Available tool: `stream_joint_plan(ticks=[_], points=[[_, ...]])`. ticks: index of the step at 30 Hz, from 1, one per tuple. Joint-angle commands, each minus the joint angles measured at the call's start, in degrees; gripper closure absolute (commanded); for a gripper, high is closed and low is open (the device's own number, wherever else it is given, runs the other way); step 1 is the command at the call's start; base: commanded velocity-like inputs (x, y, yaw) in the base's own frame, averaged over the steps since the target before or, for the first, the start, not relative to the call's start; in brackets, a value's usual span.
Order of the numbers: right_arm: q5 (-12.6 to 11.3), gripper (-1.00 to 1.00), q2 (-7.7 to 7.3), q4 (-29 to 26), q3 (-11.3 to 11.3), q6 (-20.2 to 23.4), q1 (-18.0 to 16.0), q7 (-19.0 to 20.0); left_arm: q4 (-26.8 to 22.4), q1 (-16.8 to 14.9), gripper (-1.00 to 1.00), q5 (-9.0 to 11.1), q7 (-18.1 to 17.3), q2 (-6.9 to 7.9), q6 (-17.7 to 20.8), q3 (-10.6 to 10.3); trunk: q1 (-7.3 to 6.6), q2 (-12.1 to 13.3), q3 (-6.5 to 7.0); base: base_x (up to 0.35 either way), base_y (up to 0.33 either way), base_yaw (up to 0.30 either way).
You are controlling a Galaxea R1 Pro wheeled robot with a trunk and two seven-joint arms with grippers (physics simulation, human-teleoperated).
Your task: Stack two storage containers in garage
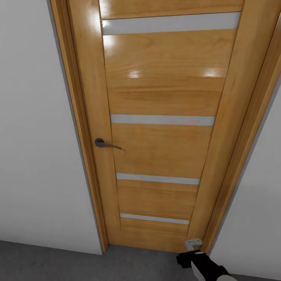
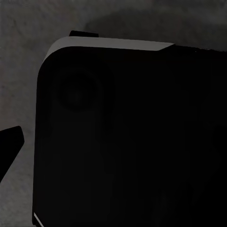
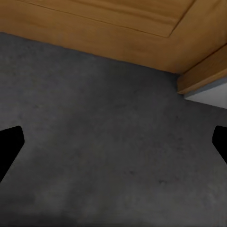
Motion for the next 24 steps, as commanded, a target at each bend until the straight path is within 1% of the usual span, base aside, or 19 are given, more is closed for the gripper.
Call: stream_joint_plan(ticks=[1,2,3,5,7,8,9,10,12,13,18,21,24], points=[[0.9,-1.0,0.98,-0.1,0.1,0.4,0.0,-0.1,0.0,0.0,-1.0,0.4,0.0,-0.02,-0.1,0.2,0.0,0.0,-0.05,0.0,0.0,0.0],[1.0,-1.0,1.65,-0.1,0.3,0.4,0.0,-0.3,0.0,0.0,-1.0,0.4,0.0,-0.02,-0.1,0.2,0.0,0.0,-0.05,0.0,0.0,0.0],[1.1,-1.0,1.97,-0.1,0.3,0.4,0.0,-0.3,0.0,0.0,-1.0,0.4,0.0,-0.02,-0.1,0.2,0.0,0.0,-0.05,0.0,0.0,0.0],[1.2,-1.0,3.93,-3.0,0.5,0.8,-0.1,-0.4,0.0,0.0,-1.0,0.4,0.0,-0.02,-0.1,0.2,0.0,0.0,-0.05,0.0,0.0,0.0],[1.3,-1.0,4.82,-4.6,0.5,1.5,-0.4,-0.5,0.0,0.0,-1.0,0.4,0.0,-0.02,-0.1,0.2,0.0,0.0,-0.05,0.0,0.0,0.0],[1.4,-1.0,5.79,-5.8,0.5,2.6,-0.9,-0.6,0.0,0.0,-1.0,0.4,0.0,-0.02,-0.1,0.2,0.0,0.0,-0.05,0.0,0.0,0.0],[1.4,-1.0,6.33,-6.3,0.5,3.3,-1.3,-0.6,0.0,0.0,-1.0,0.4,0.0,-0.02,-0.1,0.2,0.0,0.0,-0.05,0.0,0.0,0.0],[1.7,-1.0,8.02,-7.2,0.6,5.7,-3.1,-0.7,0.0,0.0,-1.0,0.4,0.0,-0.02,-0.1,0.2,0.0,0.0,-0.05,0.0,0.0,0.0],[1.7,-1.0,8.91,-7.6,0.6,7.0,-4.7,-0.8,0.0,0.0,-1.0,0.4,0.0,-0.02,-0.1,0.2,0.0,0.0,-0.05,0.0,0.0,0.0],[1.7,-1.0,9.3,-7.8,0.5,8.0,-6.3,-0.8,0.0,0.0,-1.0,0.4,0.0,-0.02,-0.1,0.2,0.0,0.0,-0.05,0.0,0.0,0.0],[1.4,-1.0,9.3,-7.4,0.5,9.6,-13.0,-0.7,0.0,0.0,-1.0,0.4,0.0,-0.02,-0.1,0.2,0.0,0.0,-0.05,0.0,0.0,0.0],[1.5,-1.0,9.3,-8.2,0.5,9.7,-15.0,-0.4,0.0,0.0,-1.0,0.4,0.0,-0.02,-0.1,0.2,0.0,0.0,-0.05,0.0,0.0,0.0],[1.6,-1.0,9.3,-9.5,0.5,9.6,-15.9,-0.2,0.0,0.0,-1.0,0.4,0.0,-0.02,-0.1,0.2,0.0,0.0,-0.05,0.0,0.0,0.0]])
